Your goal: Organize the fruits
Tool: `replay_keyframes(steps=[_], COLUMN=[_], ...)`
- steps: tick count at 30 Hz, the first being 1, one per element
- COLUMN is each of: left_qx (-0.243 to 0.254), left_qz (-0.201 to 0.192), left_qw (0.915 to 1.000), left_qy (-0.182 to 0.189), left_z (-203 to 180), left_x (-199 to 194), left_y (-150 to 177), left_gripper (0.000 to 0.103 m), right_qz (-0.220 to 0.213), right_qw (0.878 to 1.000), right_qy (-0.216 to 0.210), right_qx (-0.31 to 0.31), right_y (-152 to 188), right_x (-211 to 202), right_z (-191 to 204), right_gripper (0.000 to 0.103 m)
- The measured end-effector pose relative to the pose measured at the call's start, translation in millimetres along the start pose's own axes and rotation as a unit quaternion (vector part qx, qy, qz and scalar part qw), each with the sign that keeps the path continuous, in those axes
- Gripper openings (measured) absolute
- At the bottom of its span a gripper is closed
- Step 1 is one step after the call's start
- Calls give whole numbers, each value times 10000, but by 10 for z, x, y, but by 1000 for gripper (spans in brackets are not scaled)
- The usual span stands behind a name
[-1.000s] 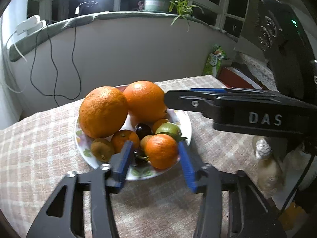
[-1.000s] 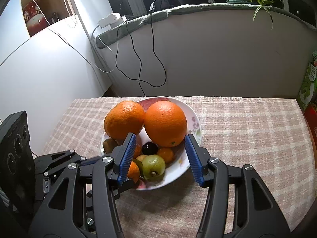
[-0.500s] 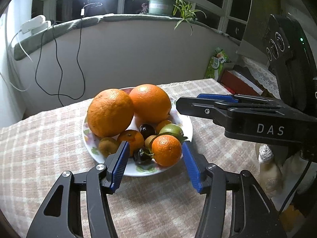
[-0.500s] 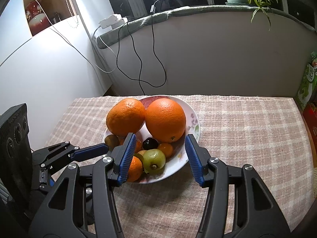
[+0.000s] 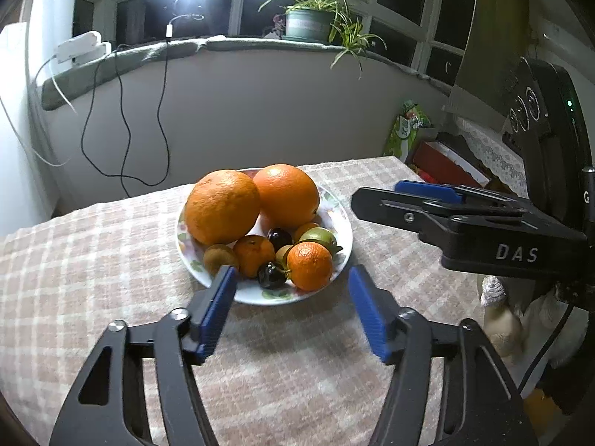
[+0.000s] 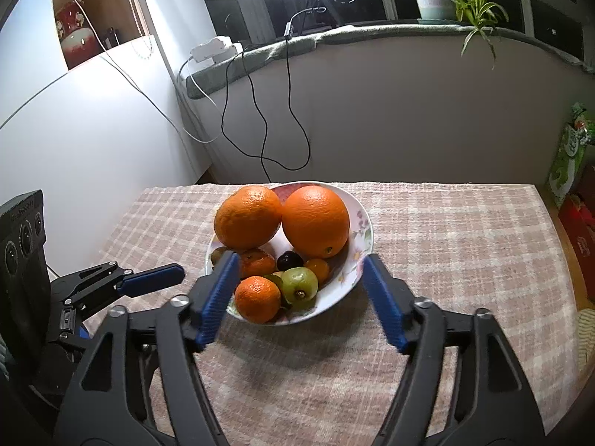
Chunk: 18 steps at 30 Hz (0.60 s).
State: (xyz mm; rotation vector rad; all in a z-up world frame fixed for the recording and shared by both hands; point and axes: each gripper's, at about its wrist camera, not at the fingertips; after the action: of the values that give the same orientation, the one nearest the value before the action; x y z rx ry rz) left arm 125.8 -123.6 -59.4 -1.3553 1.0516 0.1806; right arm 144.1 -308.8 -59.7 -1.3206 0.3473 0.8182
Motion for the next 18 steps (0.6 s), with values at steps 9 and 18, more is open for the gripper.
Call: replay_keyframes(steps=[9, 18], left_qx=[-153, -334], left_qz=[-42, -137], left_qw=[9997, 9981], left_qy=[-177, -494], left_z=[71, 119], left_x=[-180, -402], left_y=[98, 182], left_gripper=[71, 80], right_qz=[-66, -204], right_qw=[9997, 9977], right_qy=[206, 573], right_qx=[-82, -310], right_y=[102, 282], right_x=[-223, -443], right_z=[106, 271], right_gripper=[94, 101])
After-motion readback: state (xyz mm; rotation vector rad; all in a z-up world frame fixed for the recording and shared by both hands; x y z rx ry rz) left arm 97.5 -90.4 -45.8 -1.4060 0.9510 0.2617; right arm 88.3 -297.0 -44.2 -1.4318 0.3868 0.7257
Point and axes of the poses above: each gripper's, at about its wrist camera, not at the fingertips, and x roughly the way its jaws point, z to its left, y to its underside, and after that the axes turned 3 degrees about z, right-handed
